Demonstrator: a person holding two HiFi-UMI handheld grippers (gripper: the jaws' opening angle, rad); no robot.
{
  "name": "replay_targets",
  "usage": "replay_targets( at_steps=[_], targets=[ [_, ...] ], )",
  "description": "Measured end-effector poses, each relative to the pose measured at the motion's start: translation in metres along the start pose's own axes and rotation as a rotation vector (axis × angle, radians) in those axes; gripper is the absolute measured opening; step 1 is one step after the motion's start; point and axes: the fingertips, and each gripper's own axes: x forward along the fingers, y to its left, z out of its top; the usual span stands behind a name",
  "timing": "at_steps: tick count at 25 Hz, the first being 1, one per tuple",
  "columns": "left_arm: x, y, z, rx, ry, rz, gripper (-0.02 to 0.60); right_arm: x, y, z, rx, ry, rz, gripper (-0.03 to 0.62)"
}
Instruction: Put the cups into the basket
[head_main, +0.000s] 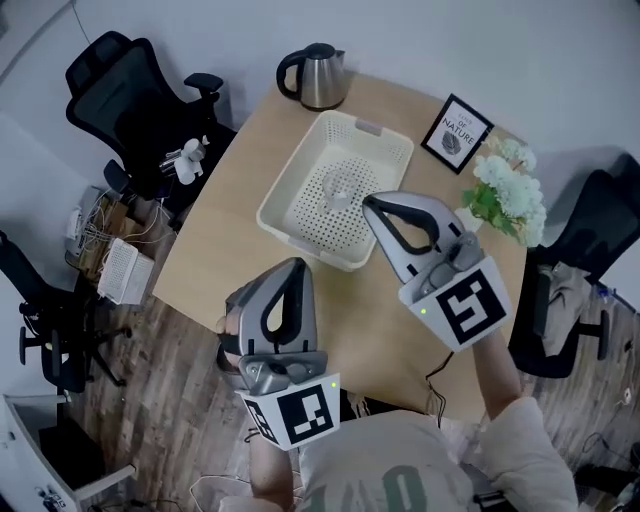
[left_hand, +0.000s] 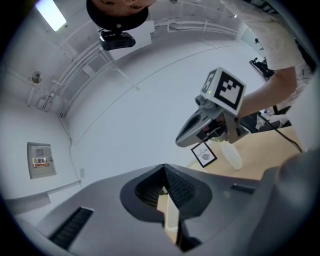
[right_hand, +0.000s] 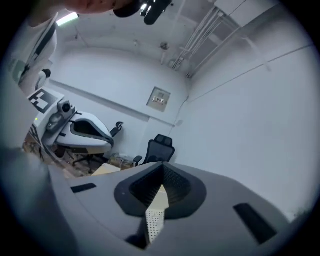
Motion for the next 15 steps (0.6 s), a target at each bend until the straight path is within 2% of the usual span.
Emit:
replay_targets(
  at_steps=[4,8,15],
  targets=[
    [-0.015,-0.006,0.027,0.008,-0.011,-0.001,0.008,-0.054,0.008,0.01,0.13,-0.052,-0.106,-0.002],
    [-0.027,-0.02,0.046,0.003,-0.055,0.0,0.008,-0.092,0.02,0.011,0.112,-0.082,-0.185,-0.002],
    [-0.038,-0.045,0.06,0.056,-0.093,-0.017,0.008,-0.112,0.059,-0.012,0.171,-0.08,-0.166,-0.002]
  ],
)
